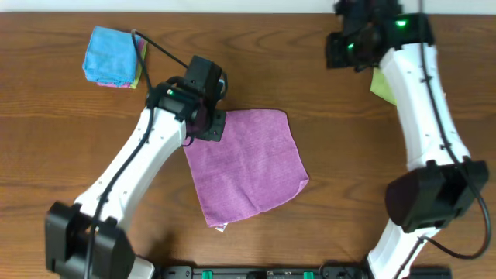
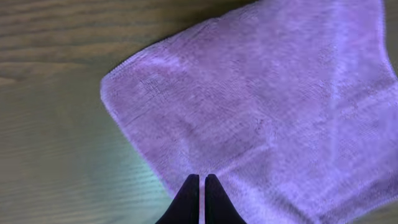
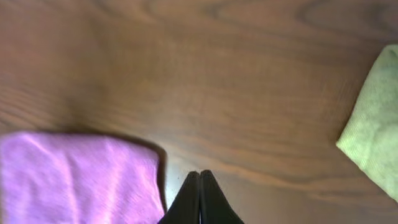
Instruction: Fold the cloth
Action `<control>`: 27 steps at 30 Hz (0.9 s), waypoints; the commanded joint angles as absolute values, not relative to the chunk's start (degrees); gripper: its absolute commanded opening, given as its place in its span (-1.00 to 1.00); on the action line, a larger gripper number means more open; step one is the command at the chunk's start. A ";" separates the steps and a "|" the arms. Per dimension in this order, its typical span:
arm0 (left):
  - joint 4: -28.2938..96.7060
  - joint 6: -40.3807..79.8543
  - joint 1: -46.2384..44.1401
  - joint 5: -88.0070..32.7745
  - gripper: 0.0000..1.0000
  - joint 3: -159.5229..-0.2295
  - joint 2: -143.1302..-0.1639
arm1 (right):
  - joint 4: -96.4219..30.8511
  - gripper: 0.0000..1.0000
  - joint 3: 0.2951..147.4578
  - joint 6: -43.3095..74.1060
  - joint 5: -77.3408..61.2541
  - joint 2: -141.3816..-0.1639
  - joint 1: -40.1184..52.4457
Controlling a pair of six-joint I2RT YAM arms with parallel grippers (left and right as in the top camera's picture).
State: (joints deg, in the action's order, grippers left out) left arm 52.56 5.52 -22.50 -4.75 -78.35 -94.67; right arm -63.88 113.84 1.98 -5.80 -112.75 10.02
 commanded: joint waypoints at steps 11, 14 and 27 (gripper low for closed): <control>43.86 4.93 -12.08 -16.58 -0.88 -64.84 -96.20 | -54.00 -0.97 91.96 0.38 0.30 -112.51 21.23; 41.19 7.01 -12.75 -16.58 -0.88 -61.65 -96.23 | -51.46 -0.97 89.23 0.36 -1.89 -112.51 22.79; 36.16 10.33 -12.78 -16.58 -0.88 -59.37 -96.23 | -34.28 -0.96 79.88 3.79 -1.50 -112.62 29.08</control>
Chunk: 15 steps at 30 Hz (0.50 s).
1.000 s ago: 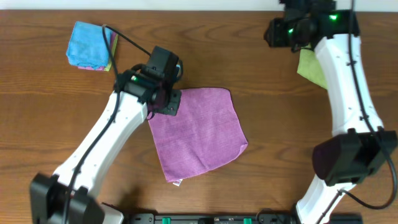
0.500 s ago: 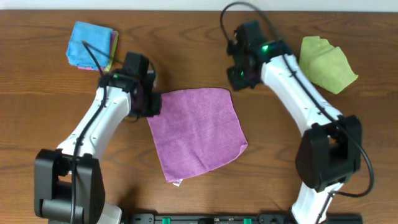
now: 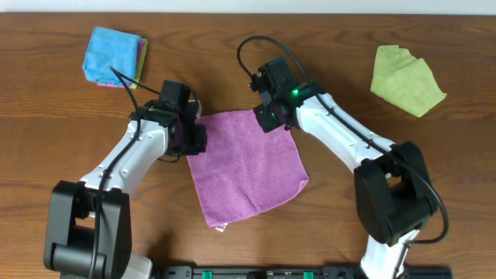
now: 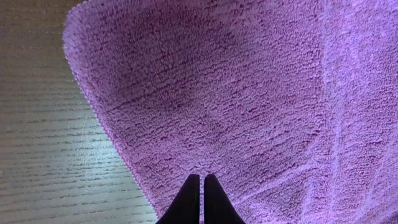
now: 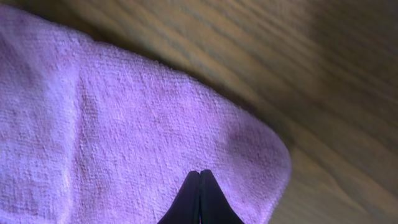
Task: Fold the cloth
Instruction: 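Move the right gripper to the cloth's top right corner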
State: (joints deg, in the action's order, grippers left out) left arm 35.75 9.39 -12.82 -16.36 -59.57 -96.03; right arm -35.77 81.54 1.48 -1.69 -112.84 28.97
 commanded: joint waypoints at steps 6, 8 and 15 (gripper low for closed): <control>36.47 10.33 -12.78 -16.60 -0.88 -59.37 -96.23 | -29.63 -0.96 76.29 4.80 -1.50 -112.62 29.15; 36.73 10.31 -12.78 -16.58 -0.88 -59.37 -96.23 | -28.16 -0.96 75.22 5.37 -1.32 -112.64 29.19; 37.82 10.28 -12.78 -16.58 -0.89 -59.37 -96.23 | -22.35 -0.97 71.48 6.17 0.23 -112.75 29.26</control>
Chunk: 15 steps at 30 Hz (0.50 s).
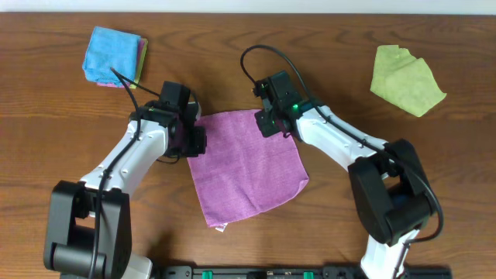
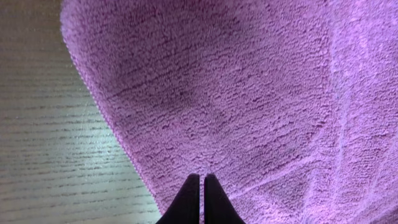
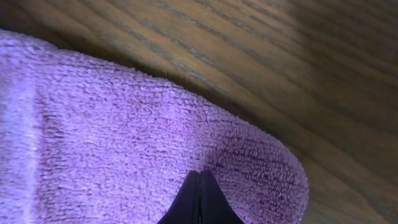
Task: Fold the cloth
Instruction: 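Move the right gripper to the cloth's top right corner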
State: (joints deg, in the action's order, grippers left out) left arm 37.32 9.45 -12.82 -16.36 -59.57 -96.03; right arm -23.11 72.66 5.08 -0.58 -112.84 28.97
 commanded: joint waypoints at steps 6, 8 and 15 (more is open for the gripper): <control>38.61 10.28 -12.78 -16.58 -0.89 -59.37 -96.23 | -20.29 -0.96 71.20 6.20 0.23 -115.59 29.34; 38.79 10.26 -12.78 -16.58 -0.88 -59.37 -96.23 | -20.10 -0.96 71.20 6.48 0.21 -116.73 29.36; 39.09 10.24 -12.78 -16.56 -0.89 -59.37 -96.23 | -23.55 -0.97 71.20 7.51 -2.22 -118.41 31.77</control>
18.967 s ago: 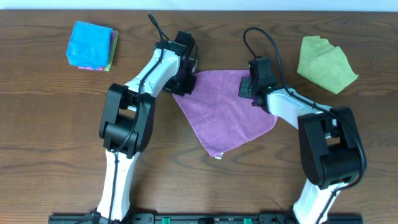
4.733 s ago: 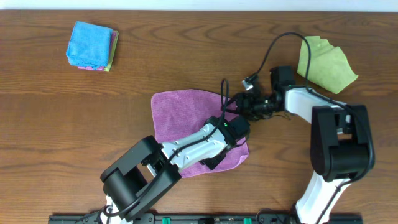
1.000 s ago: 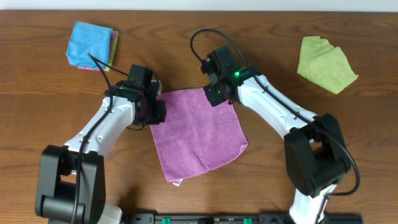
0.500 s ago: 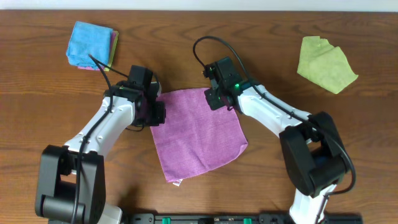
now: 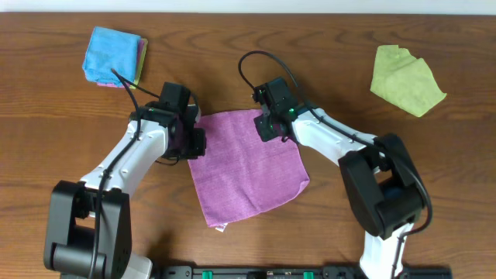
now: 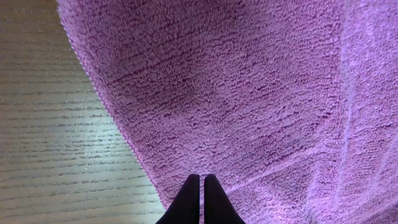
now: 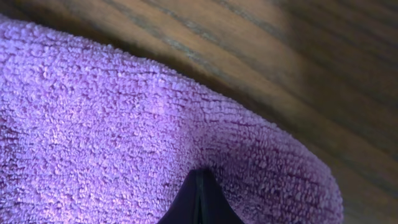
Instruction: Fold the cloth
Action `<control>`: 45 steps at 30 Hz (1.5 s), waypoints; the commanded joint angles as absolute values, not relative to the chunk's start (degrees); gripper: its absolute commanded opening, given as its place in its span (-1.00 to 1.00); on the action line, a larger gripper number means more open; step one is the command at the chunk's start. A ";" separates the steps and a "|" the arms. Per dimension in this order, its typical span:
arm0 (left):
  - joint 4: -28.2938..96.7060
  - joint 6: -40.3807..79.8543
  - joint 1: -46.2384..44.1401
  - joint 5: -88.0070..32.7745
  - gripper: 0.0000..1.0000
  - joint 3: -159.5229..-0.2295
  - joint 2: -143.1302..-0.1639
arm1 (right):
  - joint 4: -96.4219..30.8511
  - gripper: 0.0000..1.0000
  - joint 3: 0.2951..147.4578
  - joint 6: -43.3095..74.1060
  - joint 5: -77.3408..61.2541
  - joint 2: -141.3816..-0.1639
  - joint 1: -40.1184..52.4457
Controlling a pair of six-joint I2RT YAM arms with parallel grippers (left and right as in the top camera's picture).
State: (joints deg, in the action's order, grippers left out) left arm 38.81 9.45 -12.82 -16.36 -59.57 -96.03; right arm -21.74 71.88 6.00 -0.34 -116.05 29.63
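Note:
A purple cloth [image 5: 248, 167] lies flat and unfolded at the middle of the wooden table [image 5: 62, 178]. My left gripper [image 5: 194, 141] is at the cloth's far left corner. In the left wrist view it is shut [image 6: 201, 178], its tips just inside the cloth's left edge [image 6: 249, 93]. At the far right corner is my right gripper [image 5: 268, 128]. It is also shut [image 7: 199, 172], with its tips pressed into the cloth's pile [image 7: 124, 124] close to the rounded corner. Neither gripper has cloth between its fingers.
A folded blue cloth [image 5: 114, 54] rests on other coloured cloths at the back left. A crumpled green cloth [image 5: 407, 68] lies at the back right. A black cable loops above the right arm [image 5: 341, 143].
Both grippers have come slightly closer to the cloth. The right tips now dent the pile near the corner. The cloth has not shifted.
At first my left gripper hovered shut over the cloth's far left corner while the right arm was raised at the back right near the green cloth. Then the right gripper was at the cloth's far right corner, shut. Both have since sat lower on their corners.

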 commanded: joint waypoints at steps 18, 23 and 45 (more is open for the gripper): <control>39.13 9.41 -12.78 -15.94 -0.88 -59.37 -96.23 | -29.98 -0.96 71.20 12.82 -4.73 -118.41 35.73; 39.03 9.43 -12.78 -15.94 -0.88 -59.37 -96.23 | -30.00 -0.97 71.29 13.30 -9.41 -118.39 32.21; 33.41 15.90 -12.78 -10.22 -0.89 -59.33 -96.29 | -24.86 -0.96 71.46 14.74 -6.83 -118.41 29.19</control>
